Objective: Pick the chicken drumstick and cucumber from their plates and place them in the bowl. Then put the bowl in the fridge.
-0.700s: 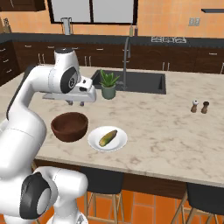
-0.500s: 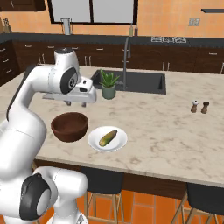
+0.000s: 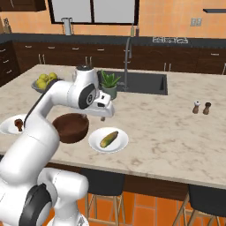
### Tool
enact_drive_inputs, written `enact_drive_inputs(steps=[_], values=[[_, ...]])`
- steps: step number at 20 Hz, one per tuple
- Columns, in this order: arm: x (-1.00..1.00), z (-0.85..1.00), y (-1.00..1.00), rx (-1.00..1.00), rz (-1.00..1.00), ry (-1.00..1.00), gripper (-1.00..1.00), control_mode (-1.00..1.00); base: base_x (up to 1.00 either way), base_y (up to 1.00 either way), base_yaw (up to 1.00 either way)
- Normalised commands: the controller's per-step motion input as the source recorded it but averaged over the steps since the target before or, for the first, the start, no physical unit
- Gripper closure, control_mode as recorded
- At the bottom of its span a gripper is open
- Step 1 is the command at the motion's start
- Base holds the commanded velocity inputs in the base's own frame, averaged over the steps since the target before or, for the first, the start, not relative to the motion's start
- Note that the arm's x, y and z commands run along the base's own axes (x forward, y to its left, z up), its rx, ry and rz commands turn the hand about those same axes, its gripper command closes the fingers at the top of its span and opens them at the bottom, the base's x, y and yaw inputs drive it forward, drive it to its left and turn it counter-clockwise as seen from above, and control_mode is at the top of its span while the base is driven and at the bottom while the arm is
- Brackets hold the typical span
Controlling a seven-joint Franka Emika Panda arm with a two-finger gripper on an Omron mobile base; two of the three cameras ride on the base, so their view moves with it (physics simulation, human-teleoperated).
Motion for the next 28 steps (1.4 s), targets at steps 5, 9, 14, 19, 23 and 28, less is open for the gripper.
enact_drive_inputs(steps=[5,9,14,19,23,28], values=[[0.64,-0.66,-0.02,-0.03,-0.26,-0.04,-1.0,-1.0,0.0,0.0,0.0],[0.17,-0.64,-0.08,0.0,-0.2,-0.02,-1.0,-1.0,0.0,0.0,0.0],[0.09,-0.7,-0.02,0.0,-0.1,-0.06,-1.0,-1.0,0.0,0.0,0.0],[0.3,-0.59,0.0,0.0,0.0,-0.01,-1.0,-1.0,0.0,0.0,0.0],[0.44,-0.52,0.0,0.0,0.0,0.0,-1.0,-1.0,0.0,0.0,0.0],[0.47,-0.28,-0.05,0.0,0.0,0.06,-1.0,-1.0,0.0,0.0,0.0]])
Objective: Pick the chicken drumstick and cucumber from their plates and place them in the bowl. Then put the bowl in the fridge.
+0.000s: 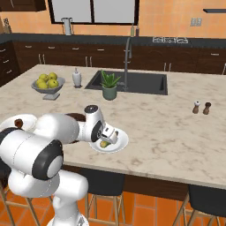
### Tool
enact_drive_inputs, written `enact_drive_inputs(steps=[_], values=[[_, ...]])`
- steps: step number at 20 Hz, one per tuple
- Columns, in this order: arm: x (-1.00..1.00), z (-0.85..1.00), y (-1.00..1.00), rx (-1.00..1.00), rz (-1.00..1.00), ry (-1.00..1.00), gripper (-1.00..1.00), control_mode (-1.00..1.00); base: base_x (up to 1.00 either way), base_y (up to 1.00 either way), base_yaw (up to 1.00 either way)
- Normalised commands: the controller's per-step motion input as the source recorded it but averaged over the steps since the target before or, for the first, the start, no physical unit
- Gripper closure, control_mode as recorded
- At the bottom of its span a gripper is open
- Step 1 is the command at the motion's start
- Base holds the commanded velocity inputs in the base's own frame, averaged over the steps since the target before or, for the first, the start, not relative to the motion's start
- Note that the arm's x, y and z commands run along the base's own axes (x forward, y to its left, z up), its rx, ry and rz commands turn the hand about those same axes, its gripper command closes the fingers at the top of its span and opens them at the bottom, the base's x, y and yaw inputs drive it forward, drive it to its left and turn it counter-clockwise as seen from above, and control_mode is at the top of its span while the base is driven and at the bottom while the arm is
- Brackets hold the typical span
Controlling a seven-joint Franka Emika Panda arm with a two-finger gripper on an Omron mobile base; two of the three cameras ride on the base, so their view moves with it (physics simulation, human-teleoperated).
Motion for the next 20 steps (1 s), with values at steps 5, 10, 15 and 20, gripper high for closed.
enact_drive_inputs(steps=[5,10,15,20], values=[[0.37,-0.28,-0.08,0.0,0.0,0.1,-1.0,-1.0,0.0,0.0,0.0],[0.22,-0.31,-0.19,0.0,0.0,0.06,-1.0,-1.0,0.0,0.0,0.0],[-0.22,-0.23,-0.06,0.0,0.0,0.0,1.0,-1.0,0.0,0.0,0.0],[-0.23,0.29,-0.01,0.0,0.04,-0.01,1.0,-1.0,0.0,0.0,0.0]])
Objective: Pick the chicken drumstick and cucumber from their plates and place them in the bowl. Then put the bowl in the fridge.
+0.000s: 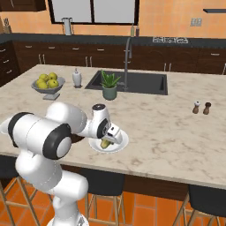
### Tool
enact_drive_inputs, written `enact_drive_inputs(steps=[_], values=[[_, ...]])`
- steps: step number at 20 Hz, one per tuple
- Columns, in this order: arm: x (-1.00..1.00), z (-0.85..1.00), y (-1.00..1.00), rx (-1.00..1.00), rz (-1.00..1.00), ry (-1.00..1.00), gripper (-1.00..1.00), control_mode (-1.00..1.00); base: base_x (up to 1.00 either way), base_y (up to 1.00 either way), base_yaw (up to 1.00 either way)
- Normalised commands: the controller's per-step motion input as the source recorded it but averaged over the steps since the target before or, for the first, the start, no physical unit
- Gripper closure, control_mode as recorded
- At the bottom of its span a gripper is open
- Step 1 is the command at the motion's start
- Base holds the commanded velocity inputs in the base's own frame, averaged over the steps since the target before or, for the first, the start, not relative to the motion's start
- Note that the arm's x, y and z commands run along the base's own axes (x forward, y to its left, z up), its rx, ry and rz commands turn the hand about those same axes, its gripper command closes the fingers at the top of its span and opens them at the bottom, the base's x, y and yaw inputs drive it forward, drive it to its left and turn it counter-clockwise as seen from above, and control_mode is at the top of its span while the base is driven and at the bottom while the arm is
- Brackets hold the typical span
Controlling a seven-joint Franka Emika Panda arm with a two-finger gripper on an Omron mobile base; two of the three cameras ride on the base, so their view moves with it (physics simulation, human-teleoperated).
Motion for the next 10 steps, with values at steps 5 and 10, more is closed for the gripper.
enact_drive_inputs(steps=[5,10], values=[[-0.3,1.0,0.47,0.0,0.13,0.0,1.0,-1.0,0.0,0.0,0.0],[-0.28,1.0,0.94,-0.01,0.18,0.0,1.0,-1.0,0.0,0.0,0.0]])
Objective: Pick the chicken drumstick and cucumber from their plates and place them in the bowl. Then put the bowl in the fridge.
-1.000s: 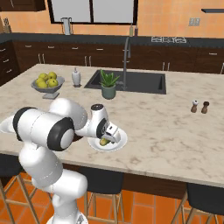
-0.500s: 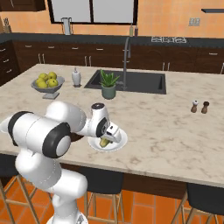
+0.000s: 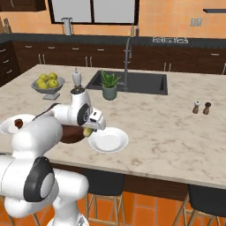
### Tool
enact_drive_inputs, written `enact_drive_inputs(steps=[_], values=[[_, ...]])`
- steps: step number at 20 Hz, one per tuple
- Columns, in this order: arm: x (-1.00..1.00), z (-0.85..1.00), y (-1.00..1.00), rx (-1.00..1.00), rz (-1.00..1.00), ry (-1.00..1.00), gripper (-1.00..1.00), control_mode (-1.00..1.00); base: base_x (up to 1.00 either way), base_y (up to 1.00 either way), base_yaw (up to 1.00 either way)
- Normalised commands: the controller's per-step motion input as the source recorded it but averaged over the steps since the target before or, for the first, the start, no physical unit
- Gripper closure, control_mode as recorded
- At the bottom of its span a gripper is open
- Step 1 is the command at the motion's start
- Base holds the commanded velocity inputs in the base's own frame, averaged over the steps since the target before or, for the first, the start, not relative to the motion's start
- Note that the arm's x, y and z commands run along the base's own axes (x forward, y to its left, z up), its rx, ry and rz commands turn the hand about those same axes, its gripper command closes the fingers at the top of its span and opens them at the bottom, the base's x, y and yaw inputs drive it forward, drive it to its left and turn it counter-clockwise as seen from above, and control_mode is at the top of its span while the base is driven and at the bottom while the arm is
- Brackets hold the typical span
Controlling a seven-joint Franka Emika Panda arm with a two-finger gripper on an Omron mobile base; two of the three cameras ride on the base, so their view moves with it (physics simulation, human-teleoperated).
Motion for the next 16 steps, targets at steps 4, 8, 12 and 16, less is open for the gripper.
enact_drive_inputs(steps=[4,8,12,16], values=[[-0.08,1.0,0.65,0.0,0.2,0.0,1.0,-1.0,0.0,0.0,0.0],[0.17,0.33,0.73,0.0,0.14,0.0,1.0,-1.0,0.0,0.0,0.0],[0.82,-0.33,0.9,0.0,0.09,0.02,1.0,-1.0,0.0,0.0,0.0],[0.62,-0.36,0.32,0.0,0.12,0.14,1.0,-1.0,0.0,0.0,0.0]])
